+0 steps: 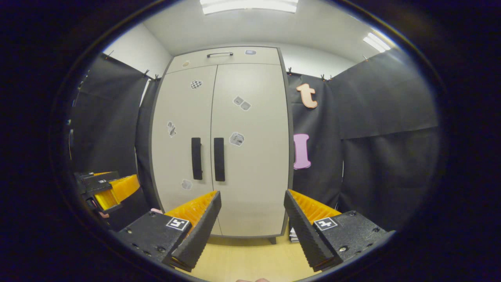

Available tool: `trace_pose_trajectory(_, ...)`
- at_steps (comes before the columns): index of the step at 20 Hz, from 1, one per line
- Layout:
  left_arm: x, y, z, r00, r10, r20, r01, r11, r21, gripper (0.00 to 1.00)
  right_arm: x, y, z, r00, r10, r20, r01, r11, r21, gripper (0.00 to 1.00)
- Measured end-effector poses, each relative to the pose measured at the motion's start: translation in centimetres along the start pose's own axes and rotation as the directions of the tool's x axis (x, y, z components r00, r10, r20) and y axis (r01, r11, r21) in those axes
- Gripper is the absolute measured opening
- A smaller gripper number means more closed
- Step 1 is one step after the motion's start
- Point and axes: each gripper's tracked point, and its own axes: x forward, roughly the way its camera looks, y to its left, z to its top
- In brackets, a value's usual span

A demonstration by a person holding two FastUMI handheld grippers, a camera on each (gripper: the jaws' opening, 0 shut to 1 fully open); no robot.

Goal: Open the right door of the double-door shoe cabinet with the right hand, and open the left door with the left hand.

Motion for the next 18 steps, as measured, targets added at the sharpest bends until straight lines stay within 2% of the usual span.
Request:
trace_pose_trajectory(4,-0.6,0.4,-0.2,1.000,0.003,-0.008,-0.003,1.000,0.003,0.95,2.7,1.4,1.7,0.999,0.028,0.026,-0.027,0.999,-0.020,1.00)
trace_pose_trajectory(8,-1.6,1.0,-0.5,1.000,0.010,-0.016,-0.010,1.000,0.001,0.95,7.9,4.1,4.0,0.995,0.078,0.055,-0.078,0.997,-0.008,1.00)
trace_pose_trajectory(13,-2.8,2.2,-1.4,0.999,0.022,-0.038,-0.023,1.000,-0.015,0.95,15.5,6.4,4.2,0.996,0.090,0.001,-0.090,0.996,0.014,1.00)
trace_pose_trajectory(18,-3.4,4.5,-2.2,0.997,0.060,-0.050,-0.061,0.998,-0.025,0.95,20.6,7.9,2.5,0.994,0.085,-0.062,-0.084,0.996,0.011,0.99)
